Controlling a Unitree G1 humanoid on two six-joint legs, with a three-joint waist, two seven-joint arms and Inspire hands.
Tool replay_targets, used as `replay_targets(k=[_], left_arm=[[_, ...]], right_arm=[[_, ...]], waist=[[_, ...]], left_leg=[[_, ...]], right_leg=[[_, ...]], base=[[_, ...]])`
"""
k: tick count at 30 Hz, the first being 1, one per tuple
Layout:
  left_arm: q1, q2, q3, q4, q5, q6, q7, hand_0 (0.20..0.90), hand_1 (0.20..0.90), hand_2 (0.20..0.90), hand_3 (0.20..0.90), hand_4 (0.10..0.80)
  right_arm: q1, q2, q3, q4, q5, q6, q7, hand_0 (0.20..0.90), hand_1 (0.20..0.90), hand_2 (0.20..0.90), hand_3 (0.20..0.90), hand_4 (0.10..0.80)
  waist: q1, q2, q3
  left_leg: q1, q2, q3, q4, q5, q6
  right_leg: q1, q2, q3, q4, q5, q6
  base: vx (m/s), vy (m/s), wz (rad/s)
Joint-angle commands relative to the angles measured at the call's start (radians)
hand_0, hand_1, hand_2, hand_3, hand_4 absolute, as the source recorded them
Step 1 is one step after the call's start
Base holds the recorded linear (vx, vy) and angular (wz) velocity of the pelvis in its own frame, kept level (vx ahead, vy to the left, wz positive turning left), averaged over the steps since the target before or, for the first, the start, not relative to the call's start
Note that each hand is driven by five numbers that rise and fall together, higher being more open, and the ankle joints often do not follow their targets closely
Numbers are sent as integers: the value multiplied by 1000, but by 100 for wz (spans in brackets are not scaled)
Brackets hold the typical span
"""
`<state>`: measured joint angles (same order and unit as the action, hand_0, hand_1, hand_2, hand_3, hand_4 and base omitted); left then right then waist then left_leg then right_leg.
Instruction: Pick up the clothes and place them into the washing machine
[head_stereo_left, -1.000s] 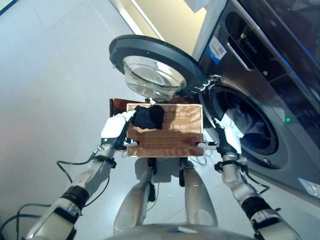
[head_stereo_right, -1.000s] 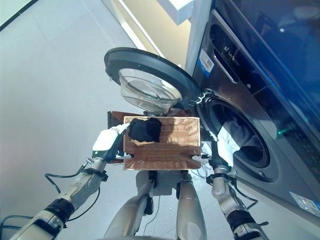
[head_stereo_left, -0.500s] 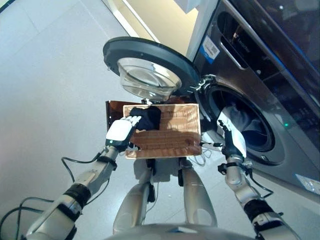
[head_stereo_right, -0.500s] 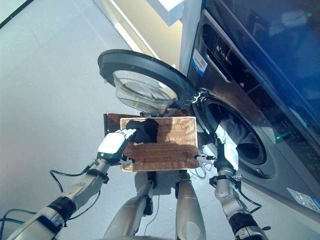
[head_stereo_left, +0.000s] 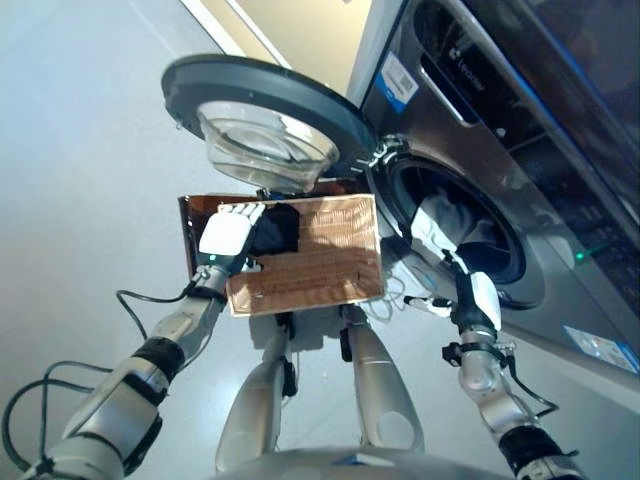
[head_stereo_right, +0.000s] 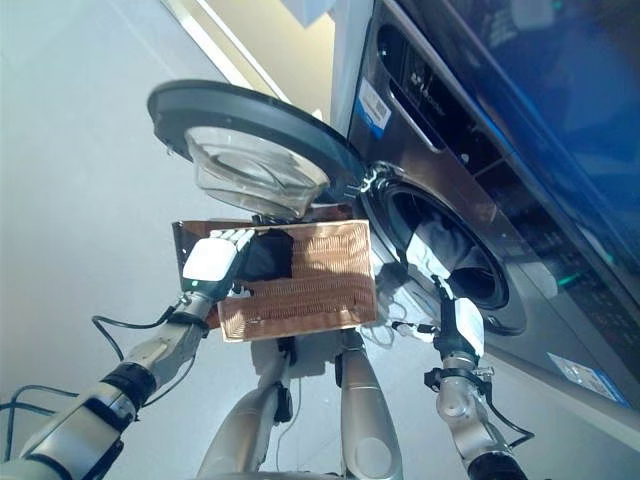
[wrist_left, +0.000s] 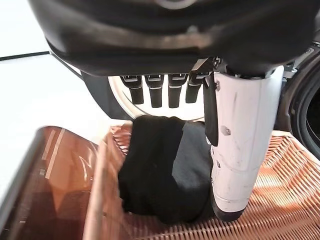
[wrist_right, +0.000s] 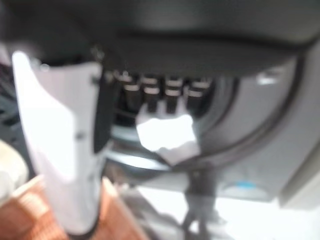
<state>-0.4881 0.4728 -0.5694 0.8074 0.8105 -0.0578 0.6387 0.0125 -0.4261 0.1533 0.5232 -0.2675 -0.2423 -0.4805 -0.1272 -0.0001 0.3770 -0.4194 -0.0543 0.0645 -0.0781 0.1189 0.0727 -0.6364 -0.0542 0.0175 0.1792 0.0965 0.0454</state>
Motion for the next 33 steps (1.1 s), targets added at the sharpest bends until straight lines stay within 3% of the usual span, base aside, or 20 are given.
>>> replay_targets(k=[1, 33], left_arm=[[-38, 8, 25, 14, -13, 13, 98, 900, 900, 900, 900, 800], [-160, 41, 28, 127, -133, 25, 124, 900, 900, 900, 900, 800]], right_arm=[[89, -88, -60, -114, -10, -54, -25, 900, 900, 900, 900, 800], [133, -197, -126, -327, 26, -86, -18, 900, 900, 900, 900, 800]], waist=[[6, 3, 0], [-22, -49, 141]], left_leg=[[-8, 5, -36, -9, -32, -81], [-79, 17, -35, -9, 6, -94]], right_leg=[[-33, 44, -42, 8, -16, 3], [-125, 52, -50, 40, 3, -2]], base=[[-6, -7, -11], [-12, -4, -1]])
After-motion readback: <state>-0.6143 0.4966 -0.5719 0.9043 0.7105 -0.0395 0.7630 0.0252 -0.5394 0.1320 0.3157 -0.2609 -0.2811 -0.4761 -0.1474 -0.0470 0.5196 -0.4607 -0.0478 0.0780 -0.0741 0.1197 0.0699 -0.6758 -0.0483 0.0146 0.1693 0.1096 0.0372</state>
